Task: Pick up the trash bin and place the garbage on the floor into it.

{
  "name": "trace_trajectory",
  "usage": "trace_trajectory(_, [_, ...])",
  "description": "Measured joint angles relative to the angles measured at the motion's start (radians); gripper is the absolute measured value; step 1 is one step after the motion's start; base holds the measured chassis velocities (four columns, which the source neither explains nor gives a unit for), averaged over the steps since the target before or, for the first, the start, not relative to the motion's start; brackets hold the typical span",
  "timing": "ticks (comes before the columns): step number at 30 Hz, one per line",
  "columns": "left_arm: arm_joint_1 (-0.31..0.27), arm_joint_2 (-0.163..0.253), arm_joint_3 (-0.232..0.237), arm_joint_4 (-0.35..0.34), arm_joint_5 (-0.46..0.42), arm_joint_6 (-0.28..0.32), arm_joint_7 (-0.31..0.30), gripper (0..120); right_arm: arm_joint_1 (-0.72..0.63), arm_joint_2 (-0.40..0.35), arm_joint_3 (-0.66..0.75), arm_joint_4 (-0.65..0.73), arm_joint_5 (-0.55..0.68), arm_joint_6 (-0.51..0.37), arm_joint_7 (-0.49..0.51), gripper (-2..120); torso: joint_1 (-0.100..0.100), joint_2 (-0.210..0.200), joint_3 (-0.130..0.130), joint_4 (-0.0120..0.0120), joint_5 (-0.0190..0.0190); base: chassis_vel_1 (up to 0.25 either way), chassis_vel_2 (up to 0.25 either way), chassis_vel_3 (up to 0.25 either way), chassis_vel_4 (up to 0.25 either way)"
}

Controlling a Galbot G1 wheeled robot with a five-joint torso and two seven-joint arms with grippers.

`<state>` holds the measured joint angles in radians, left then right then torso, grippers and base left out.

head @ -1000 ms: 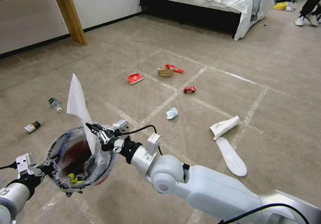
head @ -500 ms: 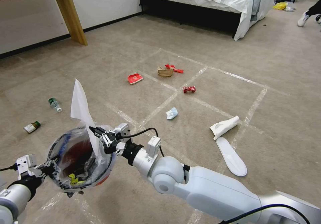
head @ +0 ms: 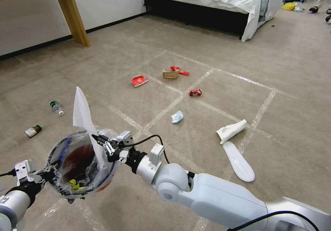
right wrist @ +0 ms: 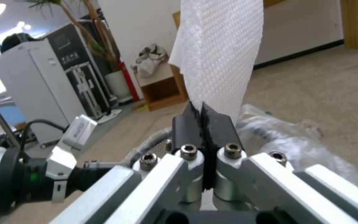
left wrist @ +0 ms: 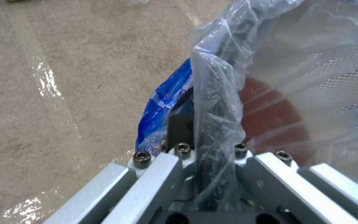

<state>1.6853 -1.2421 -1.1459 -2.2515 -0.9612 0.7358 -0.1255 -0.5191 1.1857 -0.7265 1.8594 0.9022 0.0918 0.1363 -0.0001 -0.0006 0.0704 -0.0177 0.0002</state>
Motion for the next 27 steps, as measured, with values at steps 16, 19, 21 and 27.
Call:
trace_trajectory(16, [0.003,-0.004,-0.004,-0.012,-0.006,0.000,0.000,1,0.013,0.056,-0.056,-0.081,-0.102,0.030,0.002,0,0.000,0.000,0.000,0.0001,0.0000,0.000,0.000,0.000,0.000])
trace_trajectory(19, [0.003,-0.004,-0.005,-0.012,-0.007,0.000,0.000,1,0.011,0.058,-0.058,-0.089,-0.118,0.034,0.002,0,0.000,0.000,0.000,0.0001,0.0000,0.000,0.000,0.000,0.000])
trace_trajectory(21, [0.003,-0.004,-0.006,-0.012,-0.007,0.000,0.000,1,0.010,0.058,-0.059,-0.090,-0.122,0.035,0.003,0,0.000,0.000,0.000,0.0001,0.0000,0.000,0.000,0.000,0.000])
trace_trajectory(27, [0.002,-0.002,-0.009,-0.012,-0.010,0.000,-0.001,1,0.010,0.055,-0.067,-0.096,-0.134,0.035,0.004,12,0.000,0.000,0.000,0.0001,0.0002,0.000,0.000,0.000,0.000])
